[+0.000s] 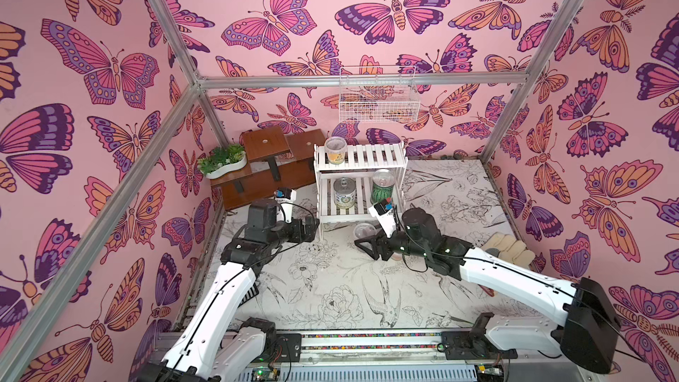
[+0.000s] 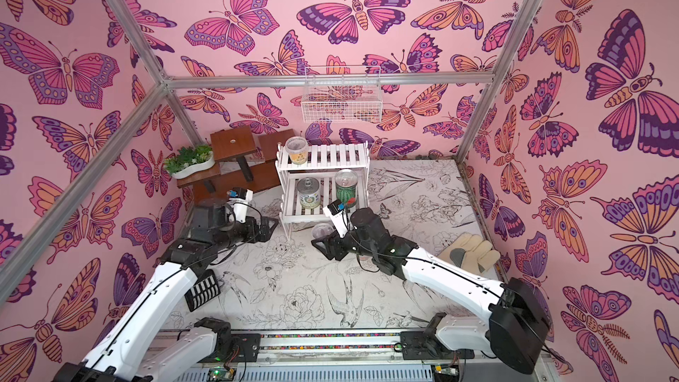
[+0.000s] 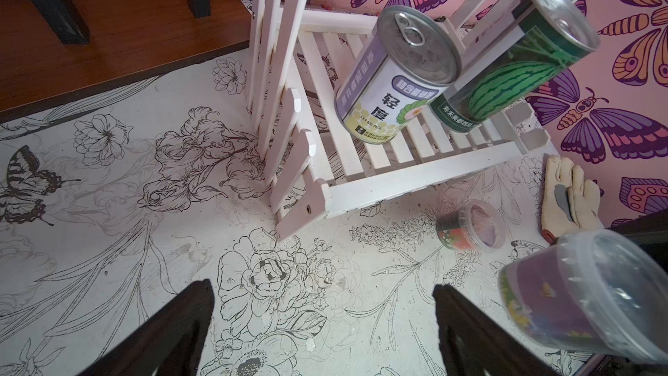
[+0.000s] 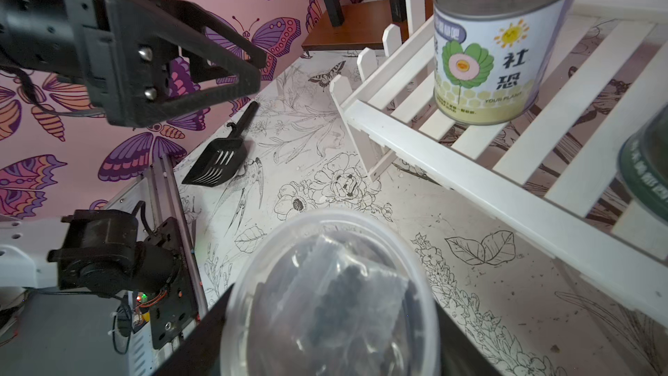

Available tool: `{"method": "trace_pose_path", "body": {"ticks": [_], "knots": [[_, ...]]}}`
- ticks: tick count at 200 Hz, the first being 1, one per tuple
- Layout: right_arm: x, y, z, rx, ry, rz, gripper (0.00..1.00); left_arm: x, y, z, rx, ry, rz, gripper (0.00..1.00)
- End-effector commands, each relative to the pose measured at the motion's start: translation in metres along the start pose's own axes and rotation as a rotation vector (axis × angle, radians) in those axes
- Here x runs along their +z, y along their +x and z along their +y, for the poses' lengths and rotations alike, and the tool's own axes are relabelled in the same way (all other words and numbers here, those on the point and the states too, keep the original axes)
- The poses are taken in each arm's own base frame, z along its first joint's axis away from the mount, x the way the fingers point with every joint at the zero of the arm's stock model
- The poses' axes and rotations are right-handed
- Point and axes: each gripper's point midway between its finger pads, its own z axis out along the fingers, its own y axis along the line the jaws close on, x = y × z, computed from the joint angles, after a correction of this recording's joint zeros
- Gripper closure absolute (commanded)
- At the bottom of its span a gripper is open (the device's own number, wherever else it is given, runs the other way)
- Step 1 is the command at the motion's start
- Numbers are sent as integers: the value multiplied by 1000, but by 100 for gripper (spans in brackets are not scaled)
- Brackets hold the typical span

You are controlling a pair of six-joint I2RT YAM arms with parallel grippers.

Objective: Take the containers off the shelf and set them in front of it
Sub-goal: Place the container at the center of the board.

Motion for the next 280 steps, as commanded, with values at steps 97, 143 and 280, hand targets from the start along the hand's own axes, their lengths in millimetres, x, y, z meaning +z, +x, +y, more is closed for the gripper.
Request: {"method": "trace_pose_path", "body": {"ticks": [97,143,280], "knots": [[43,48,-47,15,166,-34,51,-3,8,7,-2,-29,13,0],[59,57,-59,8,204,-39,51,-2,7,6,2,-26,18,0],[90,84,-87,-4,288,7,49,0,8,8,10,-36,24,0]]}}
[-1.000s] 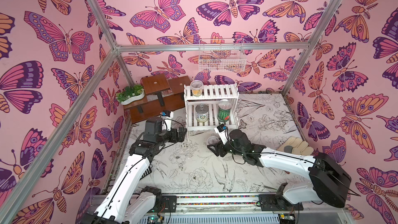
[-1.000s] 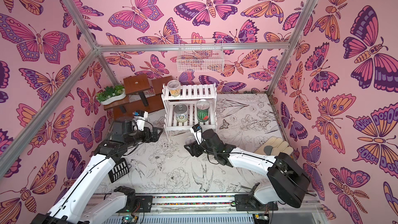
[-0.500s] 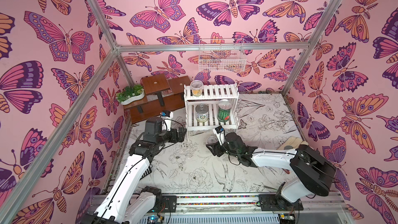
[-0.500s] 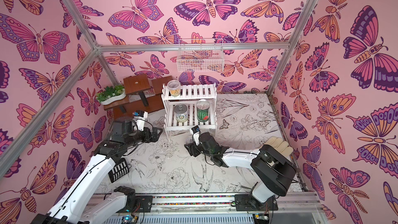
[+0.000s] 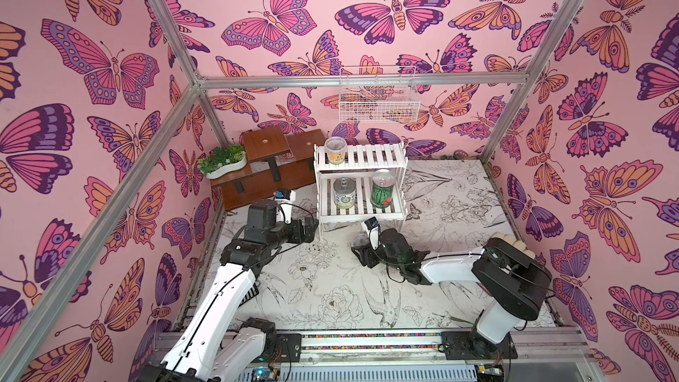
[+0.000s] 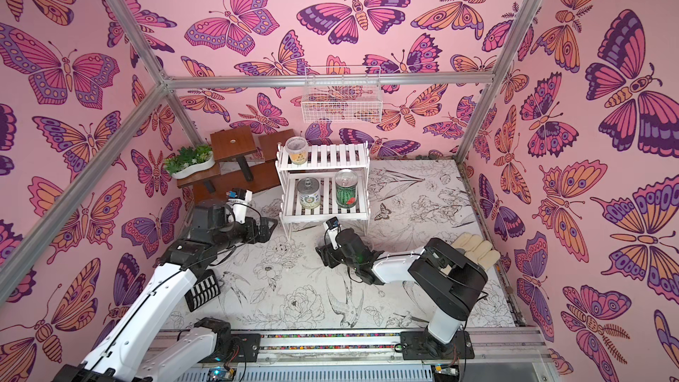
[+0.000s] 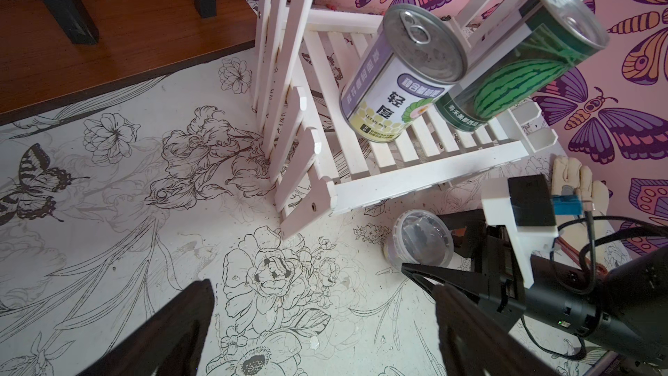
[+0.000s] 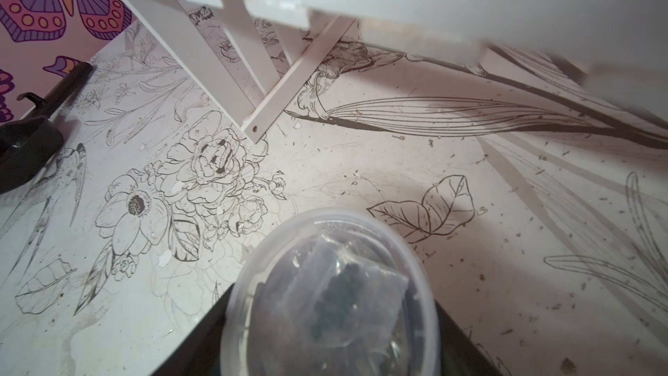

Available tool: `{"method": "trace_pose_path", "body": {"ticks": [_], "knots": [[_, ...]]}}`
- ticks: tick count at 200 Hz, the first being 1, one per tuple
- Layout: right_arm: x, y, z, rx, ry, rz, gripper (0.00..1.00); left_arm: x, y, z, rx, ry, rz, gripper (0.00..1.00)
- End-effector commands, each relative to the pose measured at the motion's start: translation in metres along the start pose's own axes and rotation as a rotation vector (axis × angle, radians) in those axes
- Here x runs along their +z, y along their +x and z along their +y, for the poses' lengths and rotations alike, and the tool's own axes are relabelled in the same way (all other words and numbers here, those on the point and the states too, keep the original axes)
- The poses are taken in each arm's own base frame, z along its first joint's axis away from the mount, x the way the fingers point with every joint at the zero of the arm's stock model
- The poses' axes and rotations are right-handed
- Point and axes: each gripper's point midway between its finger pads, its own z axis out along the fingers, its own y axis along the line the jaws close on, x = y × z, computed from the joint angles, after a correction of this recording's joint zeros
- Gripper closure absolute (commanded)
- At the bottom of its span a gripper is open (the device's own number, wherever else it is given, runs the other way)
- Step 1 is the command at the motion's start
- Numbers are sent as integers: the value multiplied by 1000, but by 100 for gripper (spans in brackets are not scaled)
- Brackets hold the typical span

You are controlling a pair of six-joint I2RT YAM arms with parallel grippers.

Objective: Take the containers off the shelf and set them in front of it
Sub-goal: Place the container at the center of the board.

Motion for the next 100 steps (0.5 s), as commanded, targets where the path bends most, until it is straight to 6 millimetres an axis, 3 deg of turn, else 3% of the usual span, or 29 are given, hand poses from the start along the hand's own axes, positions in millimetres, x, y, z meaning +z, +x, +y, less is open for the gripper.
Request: {"method": "trace_pose_path", "body": {"ticks": [1,38,100], "knots": [[8,-10,1,-16,12,-26,49,1,8,6,6,-21,26,0],[11,-6,-3,-14,38,-16,45,1,8,7,9,-24,24,0],[8,-8,-7,-29,67,-5,19,2,9,8,13,-32,28,0]]}}
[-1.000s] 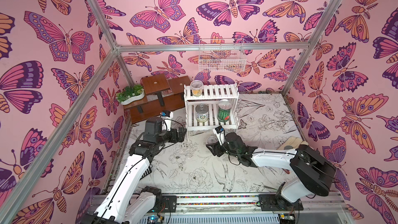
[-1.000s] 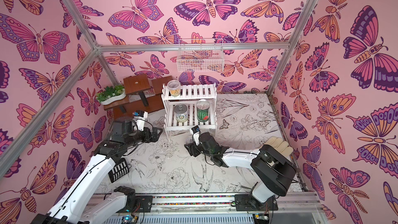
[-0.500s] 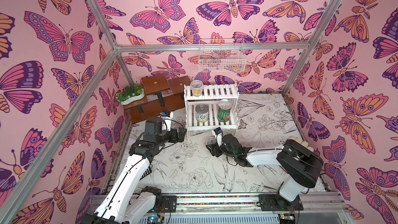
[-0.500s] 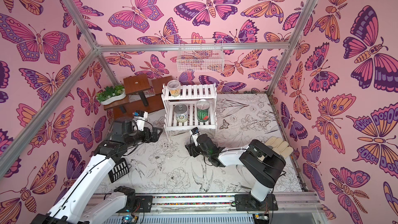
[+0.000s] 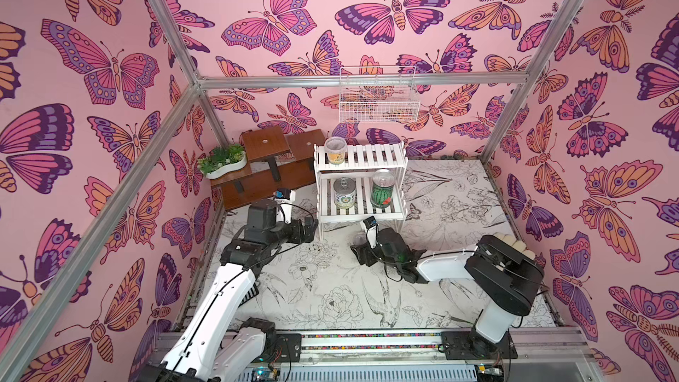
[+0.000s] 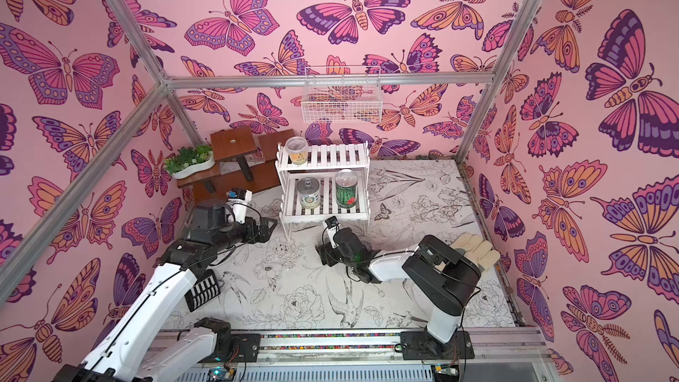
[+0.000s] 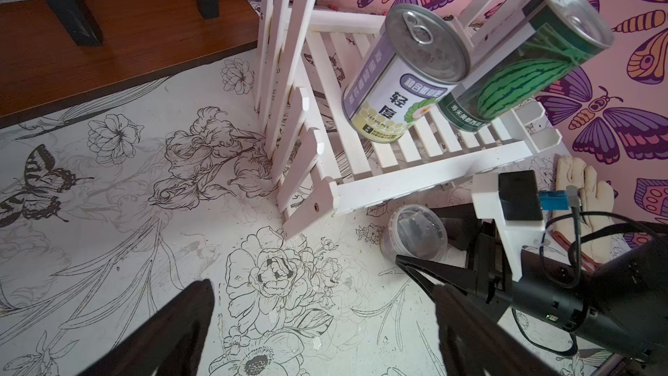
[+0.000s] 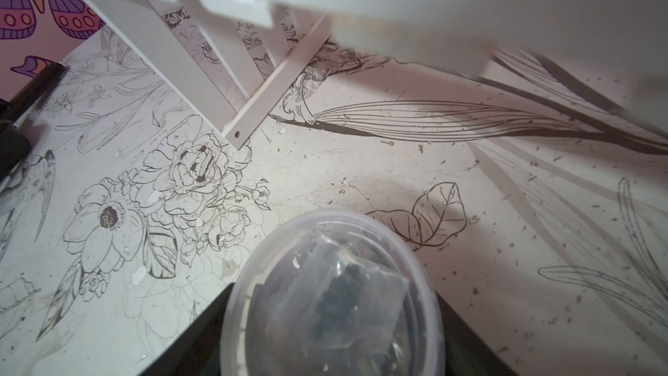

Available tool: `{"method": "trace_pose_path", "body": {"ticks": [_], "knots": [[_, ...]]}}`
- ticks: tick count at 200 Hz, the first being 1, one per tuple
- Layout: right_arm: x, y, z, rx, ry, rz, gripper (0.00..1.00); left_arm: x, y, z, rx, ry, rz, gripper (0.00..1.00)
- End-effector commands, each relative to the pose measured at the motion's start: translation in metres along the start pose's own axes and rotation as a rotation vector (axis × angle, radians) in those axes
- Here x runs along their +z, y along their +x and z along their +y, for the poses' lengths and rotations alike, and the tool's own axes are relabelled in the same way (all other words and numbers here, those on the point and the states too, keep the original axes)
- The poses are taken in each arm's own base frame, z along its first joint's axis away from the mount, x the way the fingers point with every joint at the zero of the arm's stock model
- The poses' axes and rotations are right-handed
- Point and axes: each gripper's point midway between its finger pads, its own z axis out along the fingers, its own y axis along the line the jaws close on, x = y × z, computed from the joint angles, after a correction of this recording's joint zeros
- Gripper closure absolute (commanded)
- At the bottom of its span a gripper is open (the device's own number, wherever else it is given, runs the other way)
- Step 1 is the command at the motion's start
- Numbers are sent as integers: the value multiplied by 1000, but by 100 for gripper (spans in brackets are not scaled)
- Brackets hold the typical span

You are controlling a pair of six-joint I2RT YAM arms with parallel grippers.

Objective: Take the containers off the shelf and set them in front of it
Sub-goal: Place the container at the center of the board.

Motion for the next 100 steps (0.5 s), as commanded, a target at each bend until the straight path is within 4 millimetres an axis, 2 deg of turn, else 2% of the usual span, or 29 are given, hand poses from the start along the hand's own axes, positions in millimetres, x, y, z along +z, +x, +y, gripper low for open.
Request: {"method": "trace_pose_path", "body": {"ticks": [1,26,61,100], "knots": [[0,-6,-1,-21,28,1,18,2,9,7,8,-25,28,0],[-2,-6,-2,-22,33,3,13,2,9,8,11,-28,28,0],[-11,-20,3,-17,15,-21,8,2,7,8,18,-32,24,0],[-26,-39,13,-21,-19,-36,3,-1,-10,4,41,-27,-1,0]]}}
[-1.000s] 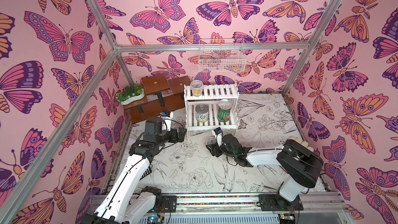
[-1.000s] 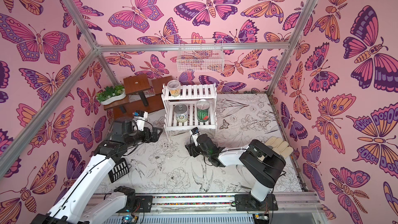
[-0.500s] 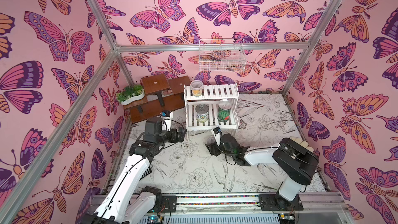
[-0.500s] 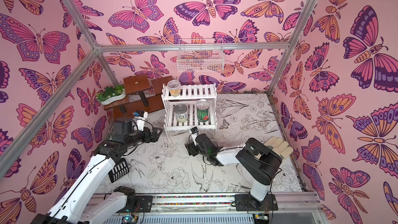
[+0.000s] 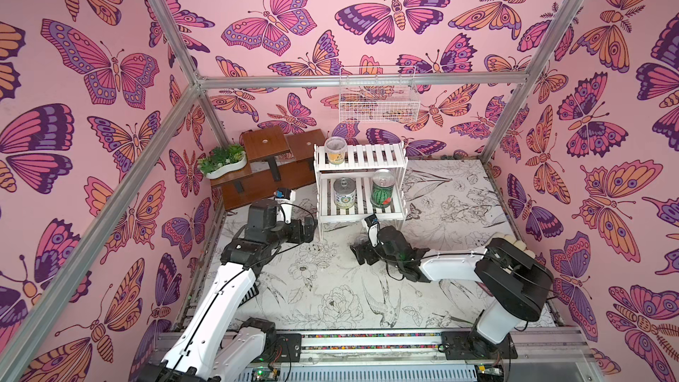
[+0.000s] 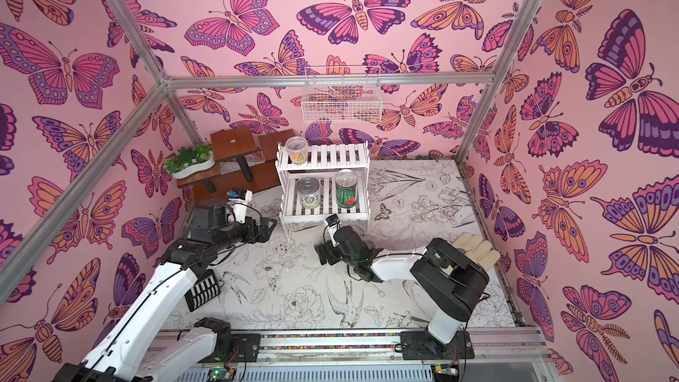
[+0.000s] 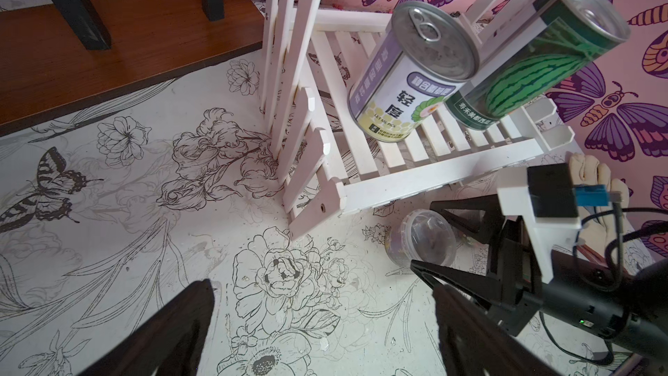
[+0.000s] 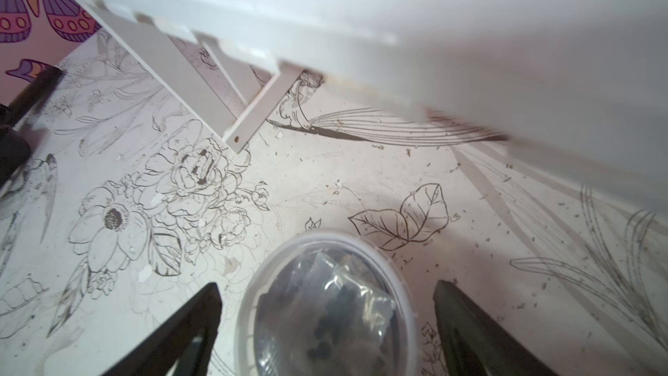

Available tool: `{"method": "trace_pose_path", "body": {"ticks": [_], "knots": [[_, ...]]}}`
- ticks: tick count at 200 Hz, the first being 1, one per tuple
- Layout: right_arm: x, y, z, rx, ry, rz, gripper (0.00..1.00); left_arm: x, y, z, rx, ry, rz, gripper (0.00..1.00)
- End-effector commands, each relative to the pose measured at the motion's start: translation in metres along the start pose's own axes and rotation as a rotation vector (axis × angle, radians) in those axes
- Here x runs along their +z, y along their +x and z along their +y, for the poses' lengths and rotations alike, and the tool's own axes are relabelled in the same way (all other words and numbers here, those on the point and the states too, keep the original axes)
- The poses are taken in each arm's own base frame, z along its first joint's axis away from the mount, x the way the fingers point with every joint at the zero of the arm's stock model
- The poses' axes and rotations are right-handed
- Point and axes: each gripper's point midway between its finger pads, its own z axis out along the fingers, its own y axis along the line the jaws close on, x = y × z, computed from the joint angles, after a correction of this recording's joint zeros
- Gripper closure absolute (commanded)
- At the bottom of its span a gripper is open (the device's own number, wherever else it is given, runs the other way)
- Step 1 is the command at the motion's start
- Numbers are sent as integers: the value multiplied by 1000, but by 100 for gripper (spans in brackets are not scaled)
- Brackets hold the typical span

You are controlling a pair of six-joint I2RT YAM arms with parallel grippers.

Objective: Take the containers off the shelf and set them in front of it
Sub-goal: 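Place the container at the center of the board, then pick up a container from the shelf.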

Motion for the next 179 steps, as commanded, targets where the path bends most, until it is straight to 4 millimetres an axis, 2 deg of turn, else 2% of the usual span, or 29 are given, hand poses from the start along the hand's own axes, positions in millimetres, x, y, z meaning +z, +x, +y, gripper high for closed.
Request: {"method": "trace_pose_path", "body": {"ticks": [1,18,20,25,66,97,141,145,179], "knots": [[-11,-23,11,-21,-31,-28,3,-3,-10,1,23,-9,-7,0],[-17,-26,13,-17,-36,-18,1,-5,-22,-2,41,-3,-28,0],[-23,-33,15,-14,-44,-38,1,-5,-23,-2,42,-3,-30,0],[-27,-37,16,-13,-49,-46,1,-6,-27,-4,48,0,-37,0],[-58,-49,21,-12,-65,-28,0,-10,-65,-14,107,28,-94,0],[-85,-57,23,-42,-67,11,0,-12,-98,-30,174,86,-138,0],[-122,-71,20,-52,-64,2,1,-8,-132,-51,233,187,-164,0],[-125,-73,20,-49,-68,5,1,4,-131,-49,229,192,-140,0],[-152,-87,13,-13,-79,-14,1,14,-152,-54,262,221,-151,0]]}}
